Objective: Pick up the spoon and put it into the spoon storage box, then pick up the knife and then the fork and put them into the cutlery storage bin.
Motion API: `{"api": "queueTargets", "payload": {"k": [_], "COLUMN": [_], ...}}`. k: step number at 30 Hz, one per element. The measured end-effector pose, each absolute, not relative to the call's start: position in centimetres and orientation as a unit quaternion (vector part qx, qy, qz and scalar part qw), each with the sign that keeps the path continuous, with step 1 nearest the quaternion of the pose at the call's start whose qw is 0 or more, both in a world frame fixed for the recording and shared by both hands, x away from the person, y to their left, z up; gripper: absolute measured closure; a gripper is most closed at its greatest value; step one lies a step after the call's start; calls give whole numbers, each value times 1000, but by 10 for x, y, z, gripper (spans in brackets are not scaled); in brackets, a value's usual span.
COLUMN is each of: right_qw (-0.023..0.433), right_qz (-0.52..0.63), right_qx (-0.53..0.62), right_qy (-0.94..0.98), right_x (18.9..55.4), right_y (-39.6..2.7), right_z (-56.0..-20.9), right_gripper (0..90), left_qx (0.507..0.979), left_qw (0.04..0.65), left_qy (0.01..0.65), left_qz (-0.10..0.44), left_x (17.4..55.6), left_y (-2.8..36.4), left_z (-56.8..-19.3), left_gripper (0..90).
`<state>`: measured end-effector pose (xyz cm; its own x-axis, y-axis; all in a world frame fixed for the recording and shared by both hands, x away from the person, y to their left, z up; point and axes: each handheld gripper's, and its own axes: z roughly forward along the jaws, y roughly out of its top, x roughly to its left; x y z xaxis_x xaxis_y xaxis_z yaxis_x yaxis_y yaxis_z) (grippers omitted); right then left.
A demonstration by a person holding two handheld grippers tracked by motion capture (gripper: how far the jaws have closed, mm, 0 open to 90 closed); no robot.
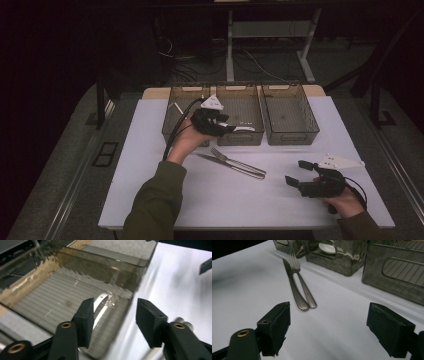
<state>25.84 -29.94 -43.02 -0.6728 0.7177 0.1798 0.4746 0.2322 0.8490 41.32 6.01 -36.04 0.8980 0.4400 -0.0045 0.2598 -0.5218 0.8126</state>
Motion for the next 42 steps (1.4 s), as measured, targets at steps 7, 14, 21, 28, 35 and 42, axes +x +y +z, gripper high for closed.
{"api": "queueTargets", "payload": {"k": [7,14,21,28,35,42], "right_qw": [122,120,103,91,70,53], "right_qz": [468,471,465,460,434,382], "right_qx": [365,345,326,313,298,274], "right_qy": [795,803,816,826,847,881], "right_x": [263,271,281,297,315,331], "right_y": [-293,-282,-270,-257,-239,-212], "right_z": [-423,-411,-406,-399,-395,-396], "right_gripper": [188,158,195,307,432,532], "left_qx": [851,843,832,831,836,835], "left_qw": [465,468,476,474,469,470], "left_qy": [223,243,256,265,265,270], "left_qz": [101,109,123,119,107,96], "left_x": [381,347,318,294,273,261], "left_y": [79,103,127,147,158,162], "left_z": [-360,-371,-384,-398,-413,-424], "left_gripper": [342,255,192,132,30,0]}}
